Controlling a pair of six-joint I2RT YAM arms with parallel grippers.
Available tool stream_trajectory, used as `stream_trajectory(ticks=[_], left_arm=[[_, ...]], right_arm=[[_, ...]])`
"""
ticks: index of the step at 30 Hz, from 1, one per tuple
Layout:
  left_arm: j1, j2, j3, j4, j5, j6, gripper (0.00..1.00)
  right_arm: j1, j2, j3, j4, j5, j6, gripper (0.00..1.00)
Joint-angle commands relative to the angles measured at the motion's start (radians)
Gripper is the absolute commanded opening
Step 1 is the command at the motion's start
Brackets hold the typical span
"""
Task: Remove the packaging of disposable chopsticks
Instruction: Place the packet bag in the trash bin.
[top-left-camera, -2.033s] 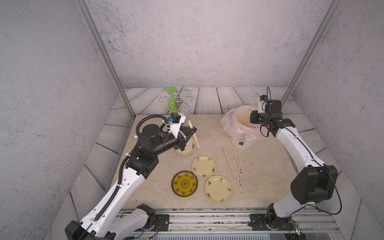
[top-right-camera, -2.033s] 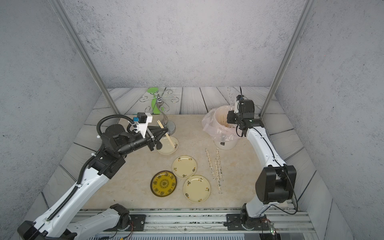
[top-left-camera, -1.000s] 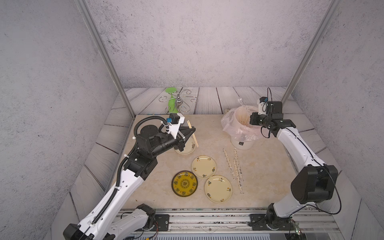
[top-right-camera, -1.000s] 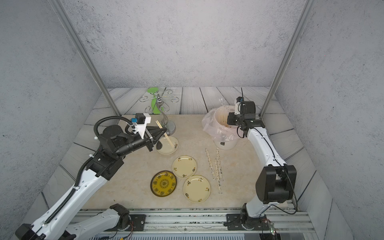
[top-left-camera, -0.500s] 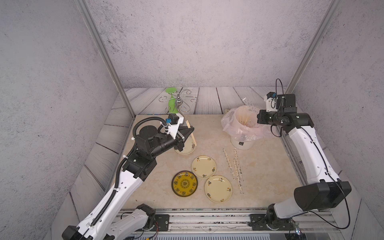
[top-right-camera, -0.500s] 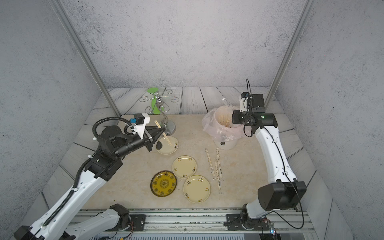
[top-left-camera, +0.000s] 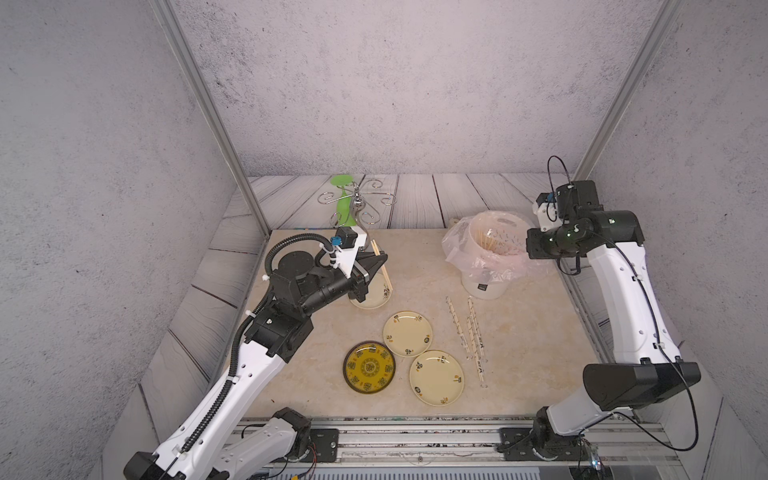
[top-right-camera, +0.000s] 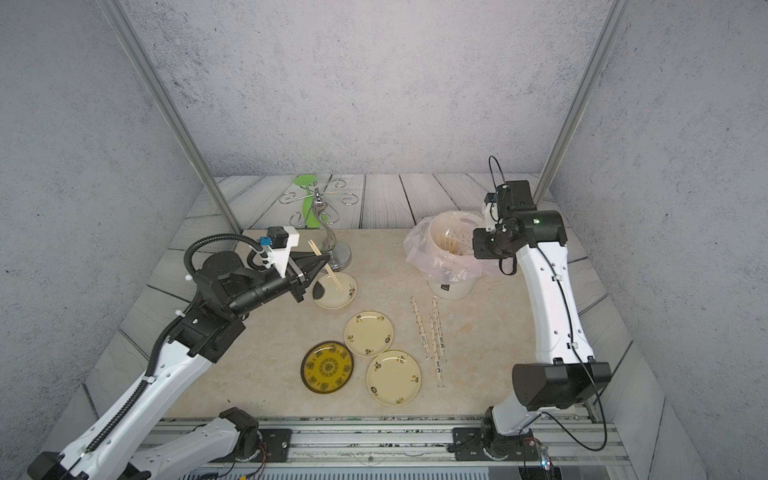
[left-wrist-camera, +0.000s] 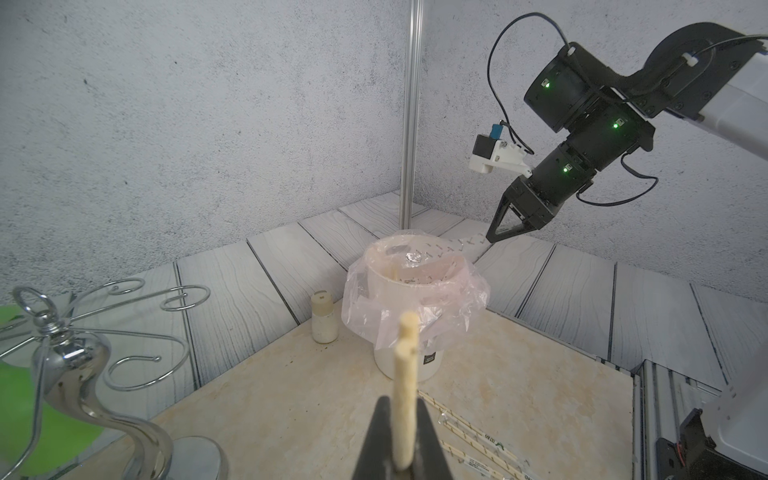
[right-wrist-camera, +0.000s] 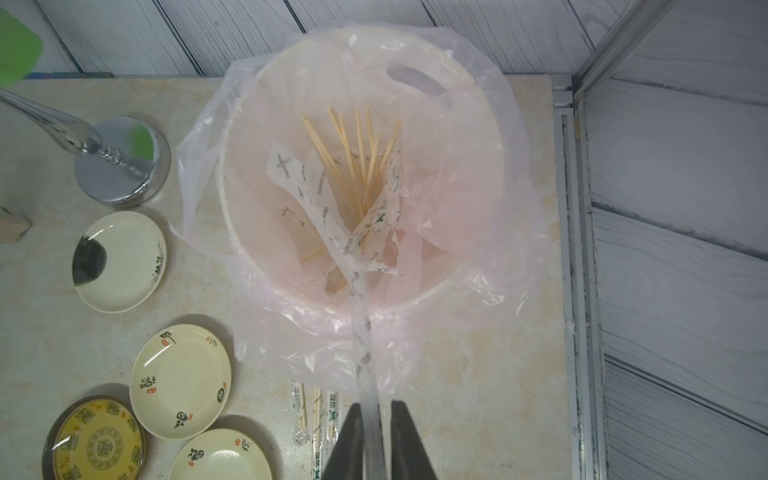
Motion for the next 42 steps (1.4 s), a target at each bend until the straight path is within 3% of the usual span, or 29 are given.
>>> stream_trajectory(ticks=[1, 7, 13, 15, 17, 19, 21, 23, 27, 30, 36, 42], left_arm=[[-0.004, -0.023, 0.010, 0.024, 0.000, 0.008, 0.00], [-0.004, -0.026, 0.009, 0.024, 0.000, 0.007, 0.00], [-0.004, -0.026, 0.009, 0.021, -0.009, 0.011, 0.00], [-0.004, -0.026, 0.010, 0.018, -0.007, 0.015, 0.00], [-0.004, -0.027, 0.009, 0.018, -0.011, 0.016, 0.00], [-0.004, -0.026, 0.010, 0.016, -0.012, 0.018, 0.00], [-0.004, -0.025, 0.010, 0.016, -0.013, 0.017, 0.00], [-0.004, -0.020, 0.014, 0.010, -0.013, 0.021, 0.00], [-0.004, -0.017, 0.016, 0.004, -0.013, 0.023, 0.00], [-0.004, -0.015, 0.019, -0.002, -0.014, 0.026, 0.00], [-0.004, -0.008, 0.022, -0.009, -0.018, 0.033, 0.00], [-0.004, 0.004, 0.027, -0.018, -0.019, 0.036, 0.00]], right_arm=[[-0.002, 0.078, 0.064, -0.067, 0.036, -0.015, 0.17], [0.000, 0.209, 0.191, -0.041, 0.015, -0.015, 0.05], [0.011, 0.396, 0.369, -0.072, -0.017, -0.010, 0.09], [0.017, 0.434, 0.396, -0.042, -0.048, 0.001, 0.21], [0.024, 0.470, 0.424, -0.017, -0.089, 0.009, 0.28], [0.032, 0.508, 0.486, -0.030, -0.085, 0.023, 0.42], [0.038, 0.517, 0.528, -0.035, -0.063, 0.031, 0.46], [0.042, 0.489, 0.510, 0.005, -0.058, 0.035, 0.48], [0.054, 0.399, 0.437, 0.094, -0.036, 0.029, 0.67], [0.066, 0.317, 0.288, 0.194, 0.032, 0.012, 0.78], [0.067, 0.286, 0.117, 0.246, 0.128, 0.018, 0.87], [0.106, 0.300, 0.191, 0.248, 0.202, -0.013, 0.93]])
